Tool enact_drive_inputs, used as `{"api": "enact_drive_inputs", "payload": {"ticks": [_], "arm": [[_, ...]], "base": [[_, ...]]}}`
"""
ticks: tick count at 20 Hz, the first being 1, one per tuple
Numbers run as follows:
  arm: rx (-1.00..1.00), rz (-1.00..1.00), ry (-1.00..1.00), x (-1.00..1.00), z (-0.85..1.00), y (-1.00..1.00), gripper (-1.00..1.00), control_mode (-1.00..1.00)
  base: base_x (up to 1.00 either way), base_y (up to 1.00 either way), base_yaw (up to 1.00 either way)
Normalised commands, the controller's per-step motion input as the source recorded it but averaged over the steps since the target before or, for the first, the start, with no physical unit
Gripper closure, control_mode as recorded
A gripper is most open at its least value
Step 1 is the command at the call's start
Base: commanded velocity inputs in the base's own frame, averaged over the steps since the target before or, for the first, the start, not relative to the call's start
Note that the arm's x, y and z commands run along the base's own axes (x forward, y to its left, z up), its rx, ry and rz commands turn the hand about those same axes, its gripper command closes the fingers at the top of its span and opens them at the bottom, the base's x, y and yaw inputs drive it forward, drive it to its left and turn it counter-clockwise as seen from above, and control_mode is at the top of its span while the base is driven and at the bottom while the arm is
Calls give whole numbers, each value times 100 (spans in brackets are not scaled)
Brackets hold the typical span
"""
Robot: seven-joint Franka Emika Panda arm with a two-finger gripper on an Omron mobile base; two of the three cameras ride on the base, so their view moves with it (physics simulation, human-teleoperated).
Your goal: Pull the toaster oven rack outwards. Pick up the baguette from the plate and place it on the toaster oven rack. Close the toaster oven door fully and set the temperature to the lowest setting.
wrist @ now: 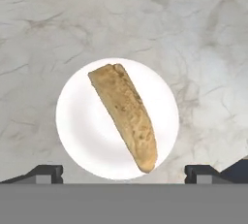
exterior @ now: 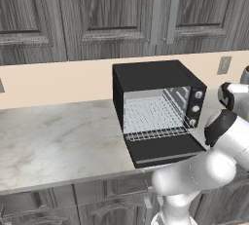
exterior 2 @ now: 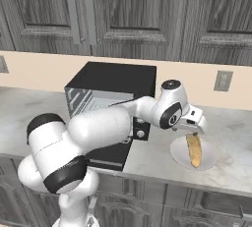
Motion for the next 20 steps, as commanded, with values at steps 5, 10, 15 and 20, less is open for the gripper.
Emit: {"api": "enact_drive_inputs", "payload": {"ticks": [5,10,15,20], "arm": [[8,9,0,0,0,-54,-100,-100],[6,9,0,2,-23,5,-100,-100],[1,18,-3,0,-27,24,-100,-100],[-4,13,-9,0,-31,8,-100,-100]], "base": [[0,0,0],[0,0,0],[0,0,0],[0,0,0]]}}
